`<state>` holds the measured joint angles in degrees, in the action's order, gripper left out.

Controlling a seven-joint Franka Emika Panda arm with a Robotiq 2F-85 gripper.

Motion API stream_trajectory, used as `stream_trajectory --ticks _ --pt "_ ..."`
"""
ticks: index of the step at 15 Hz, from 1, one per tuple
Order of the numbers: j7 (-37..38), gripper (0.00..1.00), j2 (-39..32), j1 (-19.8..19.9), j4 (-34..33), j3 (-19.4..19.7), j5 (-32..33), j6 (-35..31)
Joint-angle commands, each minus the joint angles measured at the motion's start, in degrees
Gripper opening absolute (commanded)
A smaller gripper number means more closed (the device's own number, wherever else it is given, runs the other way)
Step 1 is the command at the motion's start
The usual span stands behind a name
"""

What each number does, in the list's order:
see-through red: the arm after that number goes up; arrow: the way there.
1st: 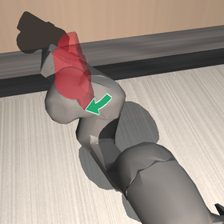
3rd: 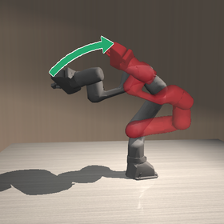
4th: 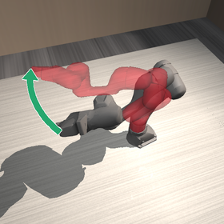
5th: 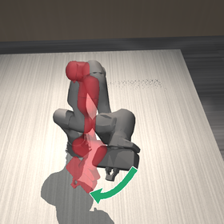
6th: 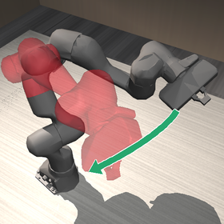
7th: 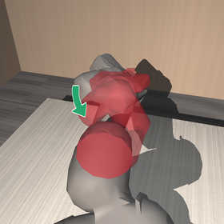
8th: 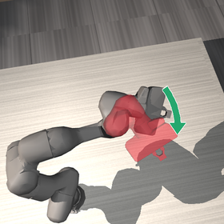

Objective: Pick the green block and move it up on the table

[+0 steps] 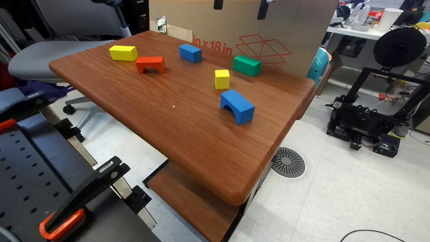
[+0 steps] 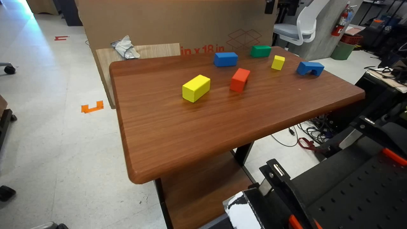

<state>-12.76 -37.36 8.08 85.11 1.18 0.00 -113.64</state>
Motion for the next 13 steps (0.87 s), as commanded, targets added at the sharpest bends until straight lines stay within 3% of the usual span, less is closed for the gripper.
stream_trajectory --ticks 1,13 --pt "0.0 1.0 1.5 -0.1 1.5 0.1 0.1 0.1" --pt "0.1 1.0 3.2 -0.3 4.6 0.1 0.2 -1.0"
